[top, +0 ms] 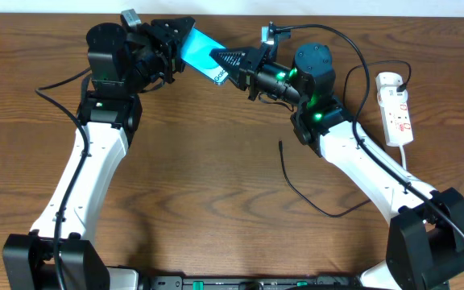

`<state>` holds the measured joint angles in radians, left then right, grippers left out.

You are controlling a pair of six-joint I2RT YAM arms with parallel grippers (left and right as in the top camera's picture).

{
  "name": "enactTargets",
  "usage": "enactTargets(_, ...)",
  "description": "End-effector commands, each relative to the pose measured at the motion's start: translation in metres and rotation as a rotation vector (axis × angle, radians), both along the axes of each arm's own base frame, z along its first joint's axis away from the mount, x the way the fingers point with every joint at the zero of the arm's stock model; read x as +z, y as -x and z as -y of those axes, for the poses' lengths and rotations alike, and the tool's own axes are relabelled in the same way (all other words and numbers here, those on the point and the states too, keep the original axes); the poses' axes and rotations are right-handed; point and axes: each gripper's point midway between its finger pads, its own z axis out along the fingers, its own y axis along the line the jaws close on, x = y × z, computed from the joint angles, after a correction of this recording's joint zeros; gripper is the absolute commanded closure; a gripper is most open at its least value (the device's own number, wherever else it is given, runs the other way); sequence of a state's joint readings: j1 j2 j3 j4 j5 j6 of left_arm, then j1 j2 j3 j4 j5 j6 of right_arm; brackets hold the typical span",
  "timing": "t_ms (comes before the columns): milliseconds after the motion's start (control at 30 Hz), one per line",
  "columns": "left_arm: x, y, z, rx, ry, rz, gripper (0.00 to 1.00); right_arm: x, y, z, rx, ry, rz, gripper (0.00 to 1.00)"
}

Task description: Plug charger to phone and switch on socket

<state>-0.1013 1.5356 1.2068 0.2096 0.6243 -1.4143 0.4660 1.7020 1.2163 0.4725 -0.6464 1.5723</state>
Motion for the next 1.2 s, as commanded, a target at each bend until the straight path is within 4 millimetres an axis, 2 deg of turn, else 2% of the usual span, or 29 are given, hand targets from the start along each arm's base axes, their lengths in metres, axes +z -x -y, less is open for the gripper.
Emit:
enactTargets(0, 0.011, 0.005, 0.008, -0.058, -0.018, 0.051, 0.59, 0.007, -0.007, 0.004, -0.027, -0.011, 0.012, 0.99)
enactTargets(167, 0.011, 0.007, 0.011, -0.083, -0.026, 0.063, 0.59, 0.007, -0.009, 0.007, -0.036, -0.011, 0.012, 0.99)
enactTargets(233, 0.012, 0.007, 0.011, -0.083, -0.026, 0.066, 0.66, 0.007, -0.009, 0.007, -0.035, -0.011, 0.012, 0.99)
enactTargets(300, 0.013, 0.008, 0.011, -0.087, -0.025, 0.07, 0.77, 0.007, -0.009, 0.007, -0.036, -0.011, 0.012, 0.99)
enactTargets(333, 0.013, 0.008, 0.012, -0.089, -0.024, 0.07, 0.79, 0.007, -0.009, 0.007, -0.036, -0.011, 0.012, 0.99)
enactTargets(733, 0.014, 0.009, 0.013, -0.096, -0.025, 0.076, 0.79, 0.007, -0.009, 0.007, -0.035, -0.011, 0.012, 0.99)
enactTargets(933, 0.024, 0.009, 0.015, -0.116, -0.042, 0.143, 0.79, 0.007, -0.008, 0.006, -0.032, -0.011, 0.012, 0.99)
enactTargets(1167, 0.024, 0.009, 0.015, -0.115, -0.042, 0.143, 0.81, 0.007, -0.009, 0.007, -0.033, -0.032, -0.029, 0.99)
